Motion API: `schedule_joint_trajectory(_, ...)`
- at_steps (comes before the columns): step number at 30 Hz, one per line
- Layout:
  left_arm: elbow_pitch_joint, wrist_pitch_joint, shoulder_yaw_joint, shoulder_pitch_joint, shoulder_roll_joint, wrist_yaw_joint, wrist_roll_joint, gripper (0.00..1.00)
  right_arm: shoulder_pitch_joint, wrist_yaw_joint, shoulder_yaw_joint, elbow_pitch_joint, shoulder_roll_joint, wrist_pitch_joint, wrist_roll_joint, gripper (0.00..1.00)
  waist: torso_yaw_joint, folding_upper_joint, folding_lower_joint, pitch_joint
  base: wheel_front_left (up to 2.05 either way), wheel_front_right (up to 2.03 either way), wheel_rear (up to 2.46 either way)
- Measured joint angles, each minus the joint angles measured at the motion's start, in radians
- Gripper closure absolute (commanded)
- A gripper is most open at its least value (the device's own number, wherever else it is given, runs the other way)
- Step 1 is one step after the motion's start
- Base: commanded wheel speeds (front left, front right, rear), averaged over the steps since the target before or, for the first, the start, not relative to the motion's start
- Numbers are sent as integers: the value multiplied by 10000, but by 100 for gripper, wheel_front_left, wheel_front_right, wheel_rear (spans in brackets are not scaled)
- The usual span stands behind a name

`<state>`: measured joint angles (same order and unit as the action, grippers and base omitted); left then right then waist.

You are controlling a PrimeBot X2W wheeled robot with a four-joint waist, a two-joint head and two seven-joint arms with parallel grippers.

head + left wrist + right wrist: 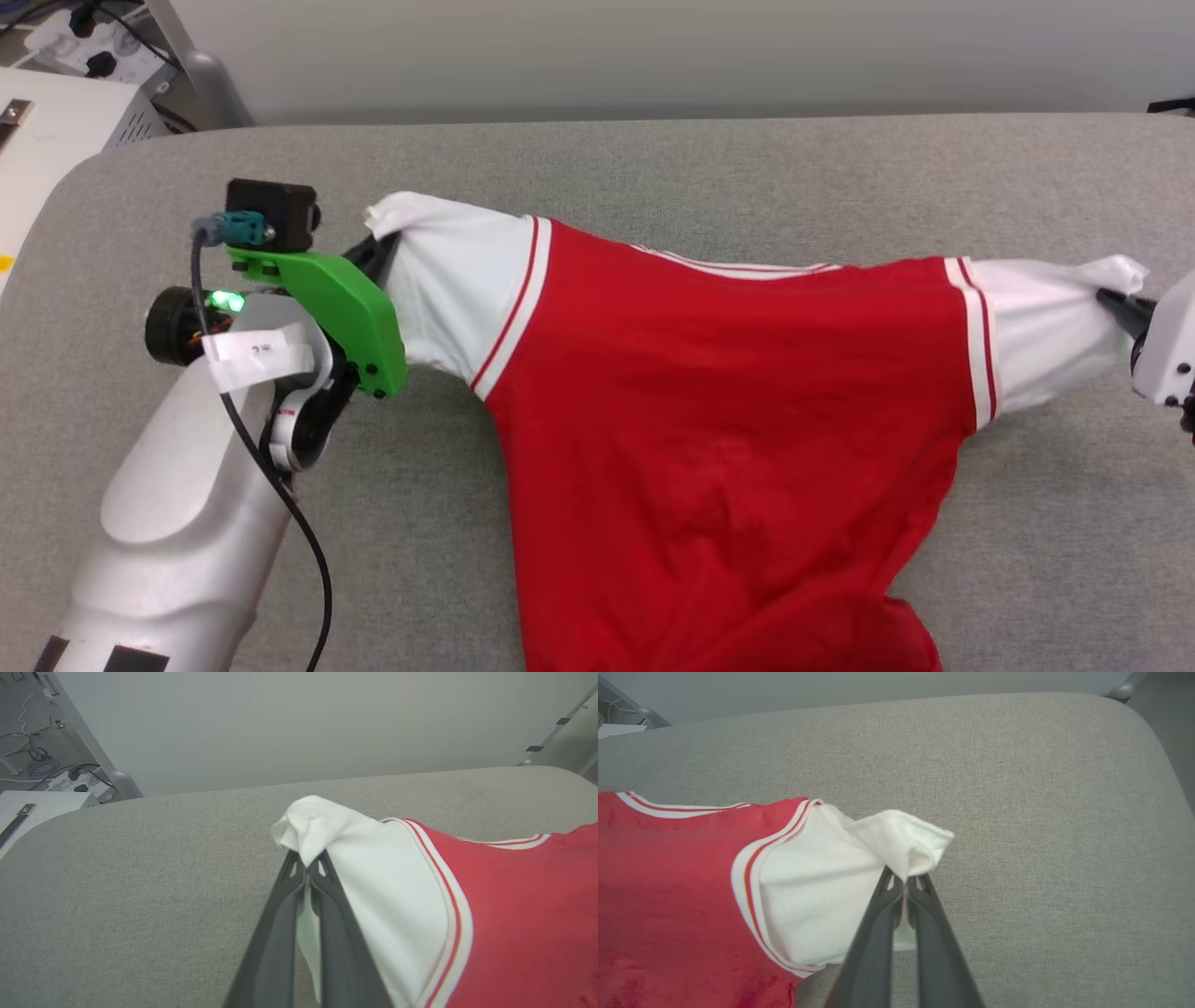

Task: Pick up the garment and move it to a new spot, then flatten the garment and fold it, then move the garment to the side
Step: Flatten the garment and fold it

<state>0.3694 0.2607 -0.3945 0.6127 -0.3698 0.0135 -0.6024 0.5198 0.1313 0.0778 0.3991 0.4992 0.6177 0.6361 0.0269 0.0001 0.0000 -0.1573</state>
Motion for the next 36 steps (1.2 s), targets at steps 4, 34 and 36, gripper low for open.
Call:
schedule_joint_trajectory(4,495,-654,387,694,59,-180,25,100,696,0,-176,-105,-27,-253,-433,100,127,0,0,377,0,0,0)
schedule_joint_trajectory(34,5772,-3887,777,10019,673,-190,966,100,10584,4,623,4247,-696,-5319,-2339,100,702,0,1,-2706,0,0,0)
schedule_joint_trajectory(36,5998,-4132,719,10234,667,-190,1101,100,10819,2,901,4527,-828,-5496,-2232,100,717,0,1,-3007,0,0,0)
